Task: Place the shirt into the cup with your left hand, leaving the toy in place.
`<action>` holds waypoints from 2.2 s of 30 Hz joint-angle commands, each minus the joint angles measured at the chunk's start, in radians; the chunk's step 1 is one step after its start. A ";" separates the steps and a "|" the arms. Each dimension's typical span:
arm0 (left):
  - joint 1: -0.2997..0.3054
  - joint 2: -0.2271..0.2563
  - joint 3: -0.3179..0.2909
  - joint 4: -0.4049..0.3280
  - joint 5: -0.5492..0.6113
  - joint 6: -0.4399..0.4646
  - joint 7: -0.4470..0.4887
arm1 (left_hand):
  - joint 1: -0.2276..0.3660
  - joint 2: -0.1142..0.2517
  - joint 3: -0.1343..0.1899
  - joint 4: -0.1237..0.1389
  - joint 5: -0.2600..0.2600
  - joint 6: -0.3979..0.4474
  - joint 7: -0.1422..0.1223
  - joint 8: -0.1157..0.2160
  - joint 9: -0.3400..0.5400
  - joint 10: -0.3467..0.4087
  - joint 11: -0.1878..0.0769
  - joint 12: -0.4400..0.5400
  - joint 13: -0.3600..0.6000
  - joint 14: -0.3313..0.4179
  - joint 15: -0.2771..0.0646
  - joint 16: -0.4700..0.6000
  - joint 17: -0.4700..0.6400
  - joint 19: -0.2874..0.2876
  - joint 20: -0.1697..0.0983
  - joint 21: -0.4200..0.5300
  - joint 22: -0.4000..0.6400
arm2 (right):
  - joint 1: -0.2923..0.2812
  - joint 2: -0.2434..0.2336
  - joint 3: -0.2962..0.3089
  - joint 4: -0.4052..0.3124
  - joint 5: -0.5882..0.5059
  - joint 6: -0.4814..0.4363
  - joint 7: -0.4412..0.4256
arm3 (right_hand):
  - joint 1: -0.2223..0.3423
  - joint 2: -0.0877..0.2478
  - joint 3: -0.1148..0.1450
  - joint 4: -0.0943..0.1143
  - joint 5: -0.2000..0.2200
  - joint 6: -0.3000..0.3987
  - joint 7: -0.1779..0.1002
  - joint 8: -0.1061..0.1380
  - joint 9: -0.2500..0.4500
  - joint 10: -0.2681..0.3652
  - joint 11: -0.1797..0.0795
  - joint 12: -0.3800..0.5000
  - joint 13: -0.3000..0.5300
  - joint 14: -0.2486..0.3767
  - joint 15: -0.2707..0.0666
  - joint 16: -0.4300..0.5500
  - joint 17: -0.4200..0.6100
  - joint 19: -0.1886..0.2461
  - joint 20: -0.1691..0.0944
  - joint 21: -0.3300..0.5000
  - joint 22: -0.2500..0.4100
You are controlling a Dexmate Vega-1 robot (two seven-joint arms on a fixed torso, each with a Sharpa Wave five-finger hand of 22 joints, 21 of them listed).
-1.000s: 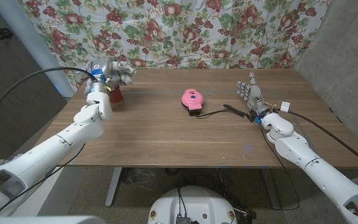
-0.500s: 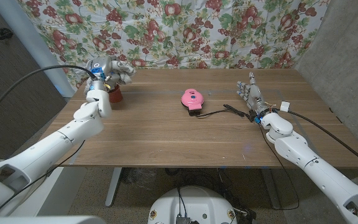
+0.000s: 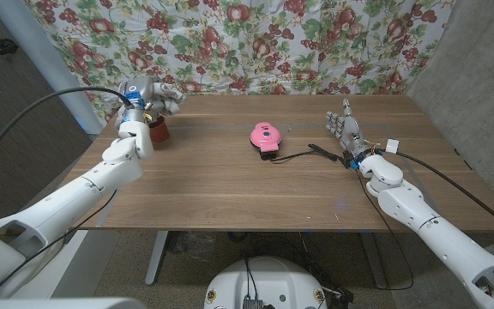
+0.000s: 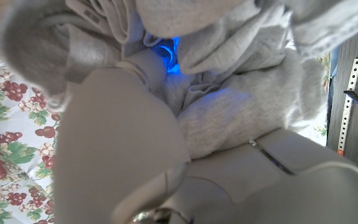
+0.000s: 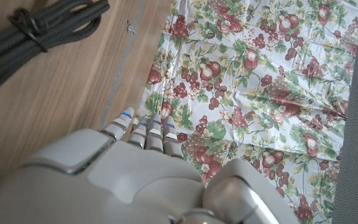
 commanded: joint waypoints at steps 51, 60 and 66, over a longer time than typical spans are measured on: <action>-0.119 -0.071 0.052 0.197 0.005 0.060 -0.088 | 0.066 0.124 -0.064 0.005 0.025 -0.017 0.008 -0.008 -0.013 -0.018 -0.001 -0.009 0.006 0.067 -0.176 0.001 -0.017 -0.014 -0.086 0.000 0.001 | 0.023 -0.009 -0.008 0.003 -0.003 -0.035 0.009 | 0.002 0.004 0.015 -0.003 -0.004 0.013 -0.003 -0.002 0.006 -0.003 -0.002 0.001 0.003 -0.002 0.000 0.004 0.003 -0.004 0.004 0.003 0.003; -0.161 -0.075 0.087 0.258 0.024 0.021 -0.120 | 0.068 0.127 -0.073 0.003 0.030 -0.012 0.001 -0.002 -0.008 -0.015 -0.001 -0.008 0.008 0.067 -0.177 0.004 -0.017 -0.015 -0.082 -0.007 -0.002 | 0.028 -0.007 -0.013 0.004 -0.007 -0.040 0.005 | 0.003 0.005 0.016 -0.004 -0.005 0.012 -0.004 -0.002 0.006 -0.002 -0.002 0.002 0.003 -0.002 -0.001 0.004 0.003 -0.004 0.004 0.003 0.003; -0.177 -0.084 0.104 0.288 0.032 -0.002 -0.134 | 0.069 0.128 -0.079 0.002 0.031 -0.009 0.001 0.002 -0.005 -0.013 -0.001 -0.006 0.009 0.068 -0.177 0.005 -0.017 -0.013 -0.079 -0.009 -0.002 | 0.031 -0.004 -0.014 0.006 -0.006 -0.042 0.005 | 0.003 0.005 0.017 -0.005 -0.005 0.013 -0.003 -0.002 0.006 -0.002 -0.001 0.001 0.003 -0.002 0.000 0.004 0.003 -0.004 0.004 0.003 0.003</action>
